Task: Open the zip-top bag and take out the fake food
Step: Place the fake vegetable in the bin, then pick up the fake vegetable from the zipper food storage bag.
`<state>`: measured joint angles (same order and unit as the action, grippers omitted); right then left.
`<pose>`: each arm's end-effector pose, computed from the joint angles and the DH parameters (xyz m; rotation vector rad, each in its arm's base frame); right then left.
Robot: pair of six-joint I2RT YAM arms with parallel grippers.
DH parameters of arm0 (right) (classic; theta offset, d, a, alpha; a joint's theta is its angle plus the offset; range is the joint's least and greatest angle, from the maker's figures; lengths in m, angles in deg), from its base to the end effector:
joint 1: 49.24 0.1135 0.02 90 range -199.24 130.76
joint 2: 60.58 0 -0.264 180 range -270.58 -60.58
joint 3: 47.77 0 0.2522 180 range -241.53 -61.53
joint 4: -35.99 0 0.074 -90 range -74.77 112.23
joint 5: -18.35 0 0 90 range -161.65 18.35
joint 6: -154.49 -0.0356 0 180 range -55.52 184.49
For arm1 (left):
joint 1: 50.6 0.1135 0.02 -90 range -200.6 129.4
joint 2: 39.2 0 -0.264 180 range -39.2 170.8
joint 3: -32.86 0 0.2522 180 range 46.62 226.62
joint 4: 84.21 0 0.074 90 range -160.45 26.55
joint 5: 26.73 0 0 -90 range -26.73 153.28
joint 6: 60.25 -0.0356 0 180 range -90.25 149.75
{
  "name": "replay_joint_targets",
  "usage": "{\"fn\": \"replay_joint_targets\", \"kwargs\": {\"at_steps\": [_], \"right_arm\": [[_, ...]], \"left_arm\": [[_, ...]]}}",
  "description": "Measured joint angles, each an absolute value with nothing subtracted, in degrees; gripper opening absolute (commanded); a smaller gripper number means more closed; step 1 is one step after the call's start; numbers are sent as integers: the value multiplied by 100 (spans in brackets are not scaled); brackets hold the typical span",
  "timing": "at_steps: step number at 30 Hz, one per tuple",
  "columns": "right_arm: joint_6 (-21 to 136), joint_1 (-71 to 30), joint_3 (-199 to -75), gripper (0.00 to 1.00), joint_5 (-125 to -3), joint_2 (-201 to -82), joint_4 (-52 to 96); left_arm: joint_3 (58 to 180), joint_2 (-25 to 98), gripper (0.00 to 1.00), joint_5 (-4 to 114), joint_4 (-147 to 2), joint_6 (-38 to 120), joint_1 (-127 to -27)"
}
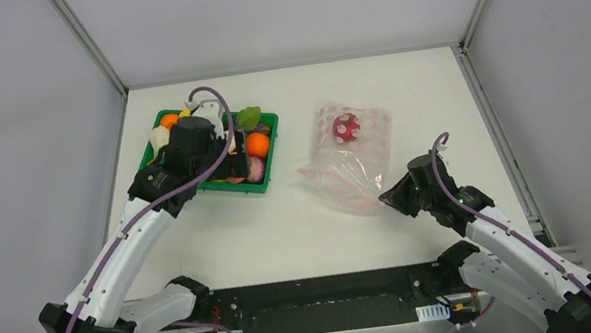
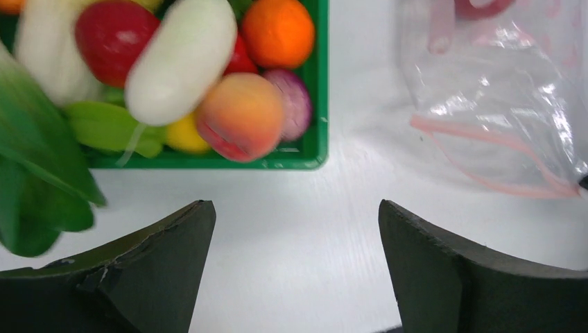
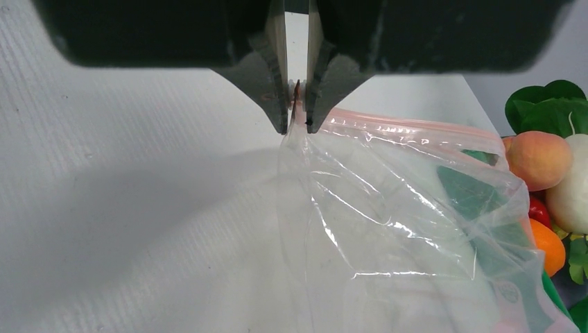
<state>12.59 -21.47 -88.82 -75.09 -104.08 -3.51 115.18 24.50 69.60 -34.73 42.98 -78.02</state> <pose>0.1443 0.0736 0.2112 0.5304 2.3284 0.6267 0.2112 -0.1052 0.3746 0.1958 2.1119 -0.3079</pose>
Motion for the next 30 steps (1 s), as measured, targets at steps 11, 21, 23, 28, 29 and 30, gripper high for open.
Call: {"fn": "replay_joint_targets", "kwargs": {"at_steps": [11,21,23,28,29,30], "right_arm": [[581,-1331,-8622,0,-7428,-10319,47],[137,-300,-8771,0,-7870,-11241,495],[105,-180,-8867,0,-7927,-11381,591],[78,37,-9033,0,-8001,-11610,795],[78,78,-9057,0,-8003,-11661,834],[80,120,-9077,0,-8003,-11709,871]], "left_arm": [[10125,2103,81,6820,-4006,6425,-9378],[9575,3084,56,6602,-5215,8112,-9948],[9575,3298,51,6565,-5374,8265,-9976],[9577,3735,44,6503,-5691,8473,-10018],[9583,3821,42,6501,-5737,8492,-10018],[9588,3882,40,6503,-5778,8512,-10018]]}}
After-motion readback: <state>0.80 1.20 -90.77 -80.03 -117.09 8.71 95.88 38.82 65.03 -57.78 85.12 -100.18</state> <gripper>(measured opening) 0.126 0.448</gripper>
